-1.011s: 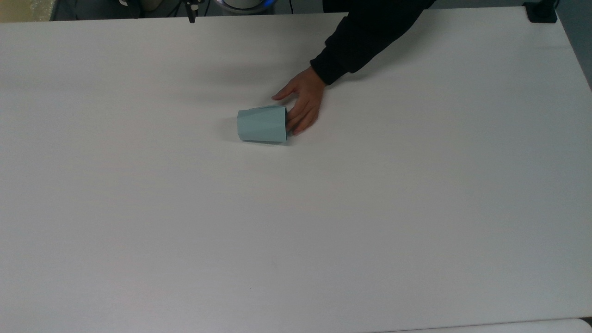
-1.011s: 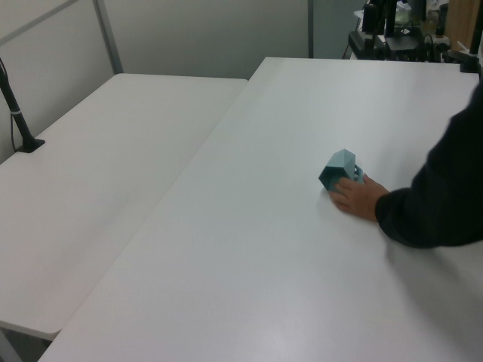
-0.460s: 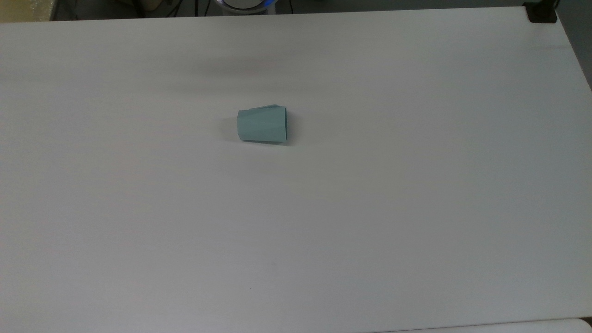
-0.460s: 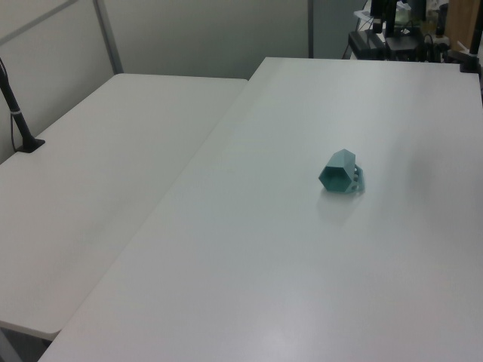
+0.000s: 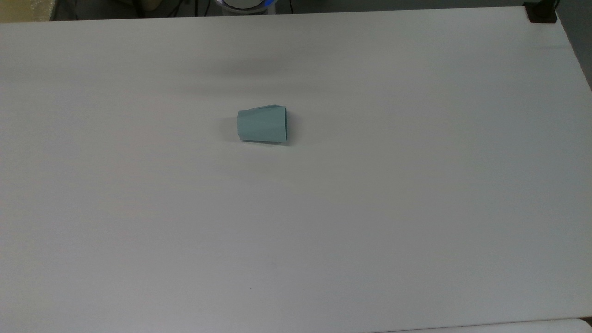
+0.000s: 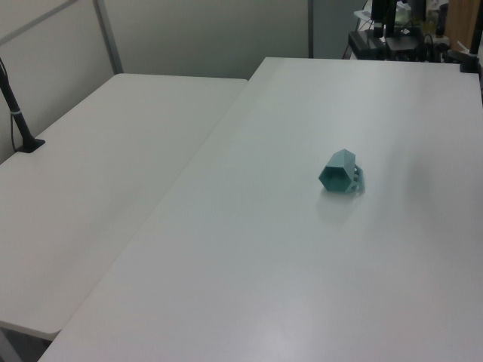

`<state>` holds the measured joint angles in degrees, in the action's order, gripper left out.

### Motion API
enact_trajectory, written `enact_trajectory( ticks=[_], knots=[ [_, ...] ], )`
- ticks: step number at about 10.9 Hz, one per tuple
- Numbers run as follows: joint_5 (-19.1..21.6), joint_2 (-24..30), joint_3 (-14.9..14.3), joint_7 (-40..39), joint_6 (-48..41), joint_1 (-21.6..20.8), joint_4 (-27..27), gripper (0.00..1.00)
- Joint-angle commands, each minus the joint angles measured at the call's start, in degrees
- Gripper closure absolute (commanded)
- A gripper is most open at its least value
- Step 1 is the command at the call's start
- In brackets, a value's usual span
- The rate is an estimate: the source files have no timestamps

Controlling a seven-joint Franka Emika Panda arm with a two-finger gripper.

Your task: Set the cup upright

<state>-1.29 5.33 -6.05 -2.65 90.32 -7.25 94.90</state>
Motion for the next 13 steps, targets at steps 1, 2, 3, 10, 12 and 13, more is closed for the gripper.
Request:
enact_trajectory(
  ticks=[1,2,3,10,12,13],
  knots=[
    [-5.4,0.5,3.1,8.9,-0.8,-5.6,-0.4,0.00],
    [-7.5,-0.2,5.0,14.1,0.2,-7.3,-0.4,0.00],
    [-10.3,-1.0,6.5,19.5,1.9,-10.2,-0.2,0.00],
    [-32.9,-14.2,9.2,38.1,3.9,-28.7,1.4,0.00],
    [-39.8,-18.6,9.2,41.7,3.9,-31.9,2.2,0.00],
    [-42.8,-20.5,9.2,44.4,3.9,-33.2,2.7,0.00]
  ],
)
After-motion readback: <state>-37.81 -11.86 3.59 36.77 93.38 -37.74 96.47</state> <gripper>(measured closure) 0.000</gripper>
